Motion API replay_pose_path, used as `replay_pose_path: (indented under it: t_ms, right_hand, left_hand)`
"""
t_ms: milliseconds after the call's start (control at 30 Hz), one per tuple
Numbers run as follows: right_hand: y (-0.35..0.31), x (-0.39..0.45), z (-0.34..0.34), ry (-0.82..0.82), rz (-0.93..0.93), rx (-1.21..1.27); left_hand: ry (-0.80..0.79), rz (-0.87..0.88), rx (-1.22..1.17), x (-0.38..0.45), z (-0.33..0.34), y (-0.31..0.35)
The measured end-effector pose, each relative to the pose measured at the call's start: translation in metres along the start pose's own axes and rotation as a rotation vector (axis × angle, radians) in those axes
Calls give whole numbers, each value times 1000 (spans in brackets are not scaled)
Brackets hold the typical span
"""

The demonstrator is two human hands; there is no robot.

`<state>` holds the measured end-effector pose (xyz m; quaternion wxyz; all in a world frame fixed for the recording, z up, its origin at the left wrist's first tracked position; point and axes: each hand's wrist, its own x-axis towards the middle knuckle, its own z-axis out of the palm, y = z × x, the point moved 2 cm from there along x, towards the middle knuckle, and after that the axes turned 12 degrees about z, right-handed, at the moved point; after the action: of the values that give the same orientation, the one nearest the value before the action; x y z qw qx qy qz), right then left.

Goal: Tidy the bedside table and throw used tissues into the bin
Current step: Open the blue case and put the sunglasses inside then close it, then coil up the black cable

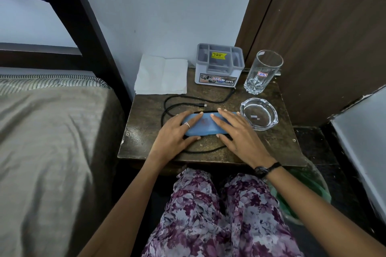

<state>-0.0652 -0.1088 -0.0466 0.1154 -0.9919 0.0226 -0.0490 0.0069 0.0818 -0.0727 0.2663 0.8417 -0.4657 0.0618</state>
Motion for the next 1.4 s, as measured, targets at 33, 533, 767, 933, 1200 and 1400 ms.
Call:
replay_pose_path:
  t_ms: [33, 533, 767, 933, 1200, 1400]
  right_hand:
    - [1, 4, -5, -35, 11, -2]
    - [-86, 64, -21, 74, 11, 232]
    - [-84, 54, 2, 8, 56, 253]
    - [-82, 52, 9, -14, 70, 237]
    - [-54, 46, 1, 99, 172, 185]
    - [-26, 38, -13, 103, 279, 172]
  left_hand:
    - [13, 6, 3, -1, -1, 2]
    - [774, -587, -138, -44, -40, -13]
    - [660, -714, -109, -40, -31, -20]
    - [507, -725, 74, -36, -30, -21]
    - [459, -338, 399, -36, -20, -13]
    - [274, -228, 537, 4, -15, -4]
